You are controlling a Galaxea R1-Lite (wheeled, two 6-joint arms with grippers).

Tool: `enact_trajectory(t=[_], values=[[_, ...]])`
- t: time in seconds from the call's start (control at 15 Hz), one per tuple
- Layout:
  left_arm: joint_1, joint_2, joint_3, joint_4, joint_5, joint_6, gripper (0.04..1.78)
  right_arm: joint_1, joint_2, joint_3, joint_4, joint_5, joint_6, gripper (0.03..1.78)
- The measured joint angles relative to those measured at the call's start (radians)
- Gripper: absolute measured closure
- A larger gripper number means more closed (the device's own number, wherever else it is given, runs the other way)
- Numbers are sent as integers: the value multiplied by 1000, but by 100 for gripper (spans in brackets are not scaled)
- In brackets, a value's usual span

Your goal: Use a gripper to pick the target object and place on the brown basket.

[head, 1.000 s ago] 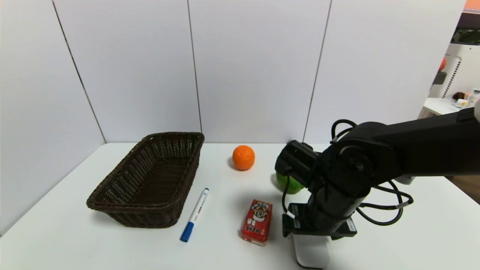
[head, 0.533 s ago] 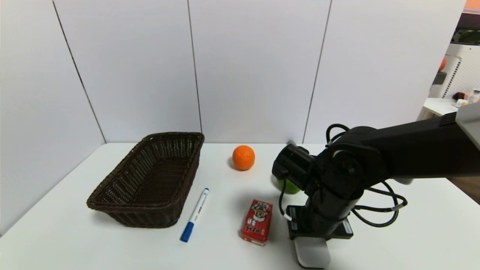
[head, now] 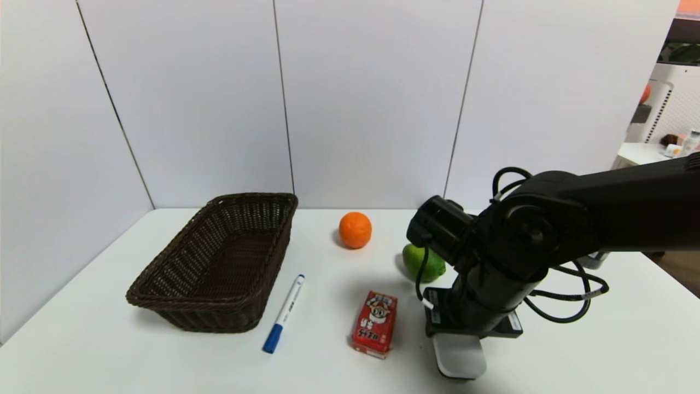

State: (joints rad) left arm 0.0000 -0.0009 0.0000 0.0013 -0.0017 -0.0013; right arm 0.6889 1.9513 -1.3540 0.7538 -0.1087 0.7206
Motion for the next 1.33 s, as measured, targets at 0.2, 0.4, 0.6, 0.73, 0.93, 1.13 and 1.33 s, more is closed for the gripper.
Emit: enact_trajectory(t=[0.2, 0.4, 0.6, 0.73, 0.93, 1.13, 1.33], values=[[0, 0, 0, 0, 0, 0, 13, -15, -69, -7, 3, -37, -45, 83], [0, 0, 0, 0, 0, 0, 13, -27, -142, -34, 1, -103, -155, 84], [0, 0, 0, 0, 0, 0, 13, -21, -179, -170, -11, -107, -238, 84], [0, 0, 0, 0, 0, 0, 13, 13, -173, -287, -61, -104, -296, 84], [0, 0, 0, 0, 0, 0, 13, 101, -101, -463, -197, -105, -383, 84], [0, 0, 0, 0, 0, 0, 13, 177, 23, -560, -375, -105, -403, 84], [0, 0, 0, 0, 0, 0, 13, 246, 160, -587, -597, -105, -413, 84]])
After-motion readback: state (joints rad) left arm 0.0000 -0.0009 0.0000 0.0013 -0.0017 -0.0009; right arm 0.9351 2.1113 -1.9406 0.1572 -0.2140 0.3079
